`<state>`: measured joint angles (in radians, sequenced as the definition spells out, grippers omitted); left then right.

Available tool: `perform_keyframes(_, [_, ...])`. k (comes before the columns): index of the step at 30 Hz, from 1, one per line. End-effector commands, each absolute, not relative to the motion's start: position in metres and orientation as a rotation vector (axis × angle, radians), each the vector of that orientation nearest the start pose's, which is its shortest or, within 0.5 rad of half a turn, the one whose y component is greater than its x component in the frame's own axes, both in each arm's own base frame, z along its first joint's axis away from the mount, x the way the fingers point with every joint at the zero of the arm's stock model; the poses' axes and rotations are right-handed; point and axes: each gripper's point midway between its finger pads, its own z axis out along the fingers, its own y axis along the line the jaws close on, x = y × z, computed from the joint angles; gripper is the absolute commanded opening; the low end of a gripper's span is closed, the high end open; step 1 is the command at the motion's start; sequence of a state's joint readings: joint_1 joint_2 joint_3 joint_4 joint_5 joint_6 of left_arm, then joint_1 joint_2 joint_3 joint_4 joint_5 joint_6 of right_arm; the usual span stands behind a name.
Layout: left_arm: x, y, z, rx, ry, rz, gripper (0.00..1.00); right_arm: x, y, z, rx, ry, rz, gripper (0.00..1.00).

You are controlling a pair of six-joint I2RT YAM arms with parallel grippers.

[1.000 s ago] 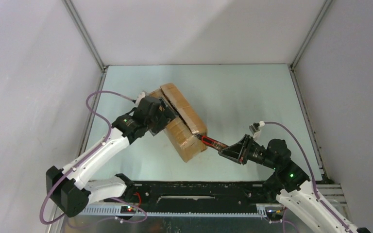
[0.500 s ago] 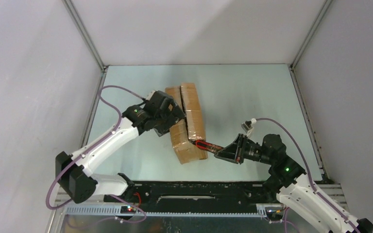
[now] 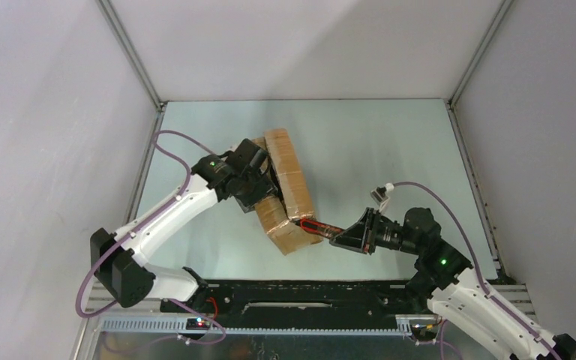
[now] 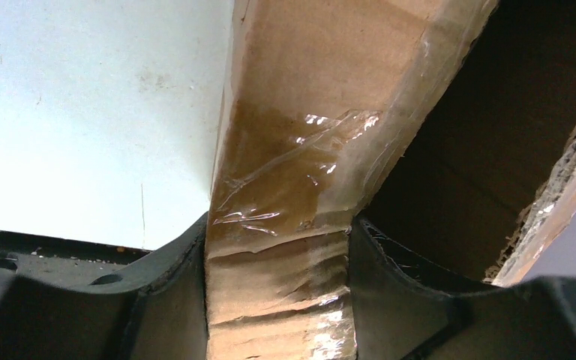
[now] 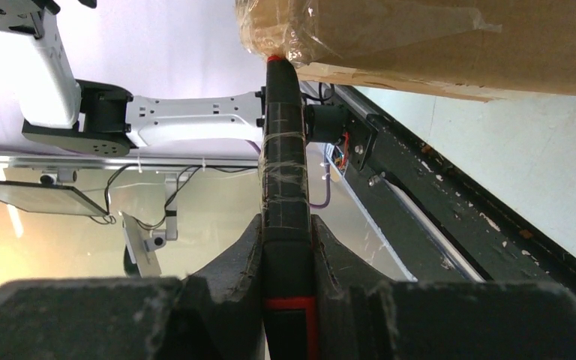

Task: Unpack the express box
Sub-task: Cut the express box at the center of the board.

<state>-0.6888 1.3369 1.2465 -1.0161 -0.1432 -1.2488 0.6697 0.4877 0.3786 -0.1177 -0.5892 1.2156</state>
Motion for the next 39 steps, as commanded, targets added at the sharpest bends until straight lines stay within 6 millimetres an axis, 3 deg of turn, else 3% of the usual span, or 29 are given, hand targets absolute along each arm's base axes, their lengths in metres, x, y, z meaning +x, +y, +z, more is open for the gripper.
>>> perform_keyframes(1, [0.231,-0.231,0.185,-0.893,2.617,-0.552,0.17,0.085,0.242,0.195,0.102,2.318,1.696,0.00])
perform_keyframes(10, [0.245,-0.218,0.187,-0.943,2.567,-0.530,0.14,0.061,0.237,0.194,0.069,2.351,1.694,0.00])
perform_keyframes(17, [0.245,-0.213,0.184,-0.948,2.563,-0.510,0.10,0.062,0.233,0.198,0.086,2.344,1.719,0.00])
perform_keyframes(20, [0.245,-0.214,0.183,-0.957,2.558,-0.524,0.01,0.062,0.236,0.204,0.080,2.332,1.753,0.00])
perform_keyframes(24, [0.245,-0.217,0.186,-0.968,2.541,-0.548,0.00,0.060,0.245,0.205,0.064,2.351,1.783,0.00])
perform_keyframes(33, [0.245,-0.239,0.199,-1.051,2.470,-0.692,0.00,0.049,0.289,0.195,-0.037,2.427,1.827,0.00])
perform_keyframes(39, [0.252,-0.222,0.190,-1.109,2.439,-0.656,0.00,0.056,0.277,0.194,-0.001,2.414,1.788,0.00])
